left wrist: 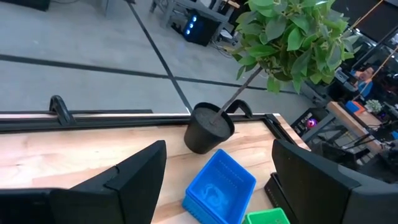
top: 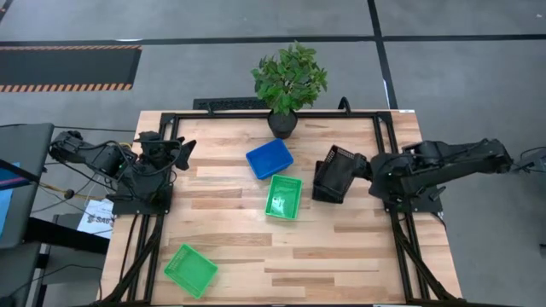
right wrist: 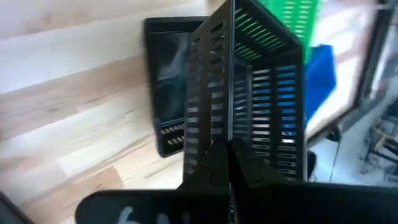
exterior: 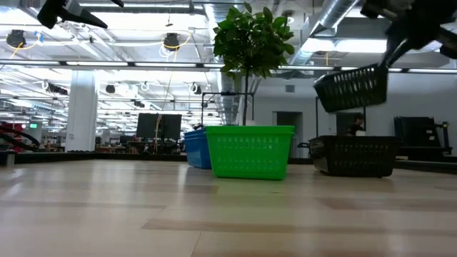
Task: Stack baskets by color
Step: Stack the left black bin on the right black bins
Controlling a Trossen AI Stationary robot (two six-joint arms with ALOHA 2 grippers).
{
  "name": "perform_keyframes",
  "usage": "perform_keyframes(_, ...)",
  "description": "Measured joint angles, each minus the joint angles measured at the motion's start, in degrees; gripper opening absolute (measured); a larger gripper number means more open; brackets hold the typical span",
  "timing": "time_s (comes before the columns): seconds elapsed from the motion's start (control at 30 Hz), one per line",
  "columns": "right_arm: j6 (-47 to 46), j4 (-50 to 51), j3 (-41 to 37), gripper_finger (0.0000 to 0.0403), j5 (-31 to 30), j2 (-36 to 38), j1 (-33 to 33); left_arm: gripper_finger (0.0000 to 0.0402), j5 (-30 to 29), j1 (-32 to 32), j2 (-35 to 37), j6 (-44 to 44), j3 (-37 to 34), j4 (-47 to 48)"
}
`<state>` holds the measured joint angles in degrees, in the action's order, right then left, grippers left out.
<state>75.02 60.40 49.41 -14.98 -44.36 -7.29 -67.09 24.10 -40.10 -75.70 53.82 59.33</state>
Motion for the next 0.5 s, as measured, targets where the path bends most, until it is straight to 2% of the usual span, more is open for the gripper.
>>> perform_keyframes(0.13,0.7,0.0,-3.3,0.0,2.8,0.1,-0.2,0.0281,-0.1,0.0,0.0,0.0,0.0,0.0)
perform_keyframes(0.27,3.0,-4.1,-5.9,0.0,3.0,0.3,-1.0,0.0281,-0.1,0.0,0.0,-0.6,0.0,0.0)
perform_keyframes(0.5,6.5,-6.5,-6.7,0.0,4.6,-0.2,0.6,0.0281,-0.8,0.0,0.0,-0.8,0.0,0.0)
